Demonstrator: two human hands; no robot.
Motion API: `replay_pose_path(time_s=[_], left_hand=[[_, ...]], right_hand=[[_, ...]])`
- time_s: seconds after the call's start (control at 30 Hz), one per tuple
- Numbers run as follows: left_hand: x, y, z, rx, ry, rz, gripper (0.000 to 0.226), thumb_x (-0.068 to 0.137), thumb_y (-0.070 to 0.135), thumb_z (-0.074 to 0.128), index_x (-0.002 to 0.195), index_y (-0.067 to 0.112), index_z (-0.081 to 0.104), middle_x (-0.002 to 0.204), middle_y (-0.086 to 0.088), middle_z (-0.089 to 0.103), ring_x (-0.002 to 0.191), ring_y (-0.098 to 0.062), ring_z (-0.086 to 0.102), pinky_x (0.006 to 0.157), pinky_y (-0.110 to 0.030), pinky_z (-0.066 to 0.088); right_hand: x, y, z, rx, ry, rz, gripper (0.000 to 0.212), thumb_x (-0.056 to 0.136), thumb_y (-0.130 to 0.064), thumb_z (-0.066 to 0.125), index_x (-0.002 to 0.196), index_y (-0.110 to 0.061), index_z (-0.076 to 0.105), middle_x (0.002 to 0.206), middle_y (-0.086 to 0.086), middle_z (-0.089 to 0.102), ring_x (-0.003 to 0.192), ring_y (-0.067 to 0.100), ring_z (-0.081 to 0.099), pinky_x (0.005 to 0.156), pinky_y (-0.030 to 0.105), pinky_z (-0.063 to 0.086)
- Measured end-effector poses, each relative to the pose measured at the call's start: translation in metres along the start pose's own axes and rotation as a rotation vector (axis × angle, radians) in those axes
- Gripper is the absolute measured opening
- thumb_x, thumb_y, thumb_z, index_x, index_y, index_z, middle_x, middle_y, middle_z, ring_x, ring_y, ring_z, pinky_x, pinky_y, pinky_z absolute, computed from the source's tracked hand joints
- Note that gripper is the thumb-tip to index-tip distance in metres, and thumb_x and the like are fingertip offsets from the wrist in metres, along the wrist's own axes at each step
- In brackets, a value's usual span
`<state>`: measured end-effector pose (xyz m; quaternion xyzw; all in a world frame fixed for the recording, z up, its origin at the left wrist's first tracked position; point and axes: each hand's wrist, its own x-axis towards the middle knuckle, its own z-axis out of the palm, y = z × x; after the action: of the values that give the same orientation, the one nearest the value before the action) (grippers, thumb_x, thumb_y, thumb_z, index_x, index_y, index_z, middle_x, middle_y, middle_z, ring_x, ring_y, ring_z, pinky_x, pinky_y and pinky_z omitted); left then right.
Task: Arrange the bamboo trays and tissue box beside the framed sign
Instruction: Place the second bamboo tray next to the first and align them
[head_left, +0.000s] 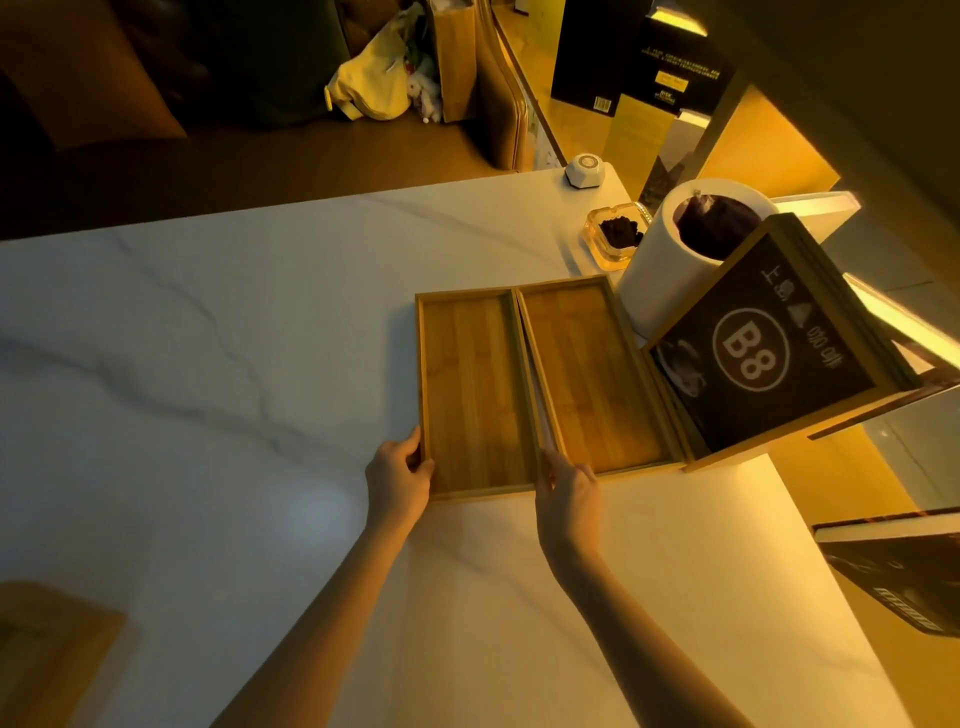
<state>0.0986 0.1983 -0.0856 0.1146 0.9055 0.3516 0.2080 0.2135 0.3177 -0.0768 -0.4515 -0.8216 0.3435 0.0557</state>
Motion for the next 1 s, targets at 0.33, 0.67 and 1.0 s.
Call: replay_pose_path(time_s=[0.33,0.67,1.0], left_hand=[[-0.005,-0.007,0.003,0.036,0.018,0.085,0.047,0.084,0.01,0.056,0.129,0.004,0.042,0.107,-0.024,0.06,0.099,-0.034,0.058,0.085,-0.029,0.045],[-0.045,-0.025,0.022,0.11,0.006,0.148,0.052,0.092,0.021,0.04,0.138,0.006,0.022,0.147,-0.017,0.033,0.138,-0.03,0.026,0.109,-0.047,0.036],[-0.045,-0.025,0.021,0.124,-0.034,0.156,0.053,0.092,0.02,0.041,0.139,0.007,0.02,0.149,-0.015,0.03,0.14,-0.03,0.019,0.111,-0.052,0.031]], right_hand=[[-0.002,-0.003,-0.001,-0.234,-0.07,-0.101,0.033,0.094,-0.006,0.041,0.126,-0.004,0.048,0.119,0.015,0.061,0.107,0.026,0.051,0.087,0.034,0.049],[-0.038,0.042,0.012,-0.515,-0.158,-0.4,0.066,0.088,-0.037,0.05,0.143,-0.014,0.02,0.152,0.003,0.011,0.139,0.025,0.003,0.109,0.034,-0.021],[-0.039,0.055,0.013,-0.619,-0.122,-0.385,0.059,0.09,-0.047,0.019,0.136,-0.014,0.038,0.144,0.005,0.038,0.138,0.021,0.026,0.108,0.037,-0.001]])
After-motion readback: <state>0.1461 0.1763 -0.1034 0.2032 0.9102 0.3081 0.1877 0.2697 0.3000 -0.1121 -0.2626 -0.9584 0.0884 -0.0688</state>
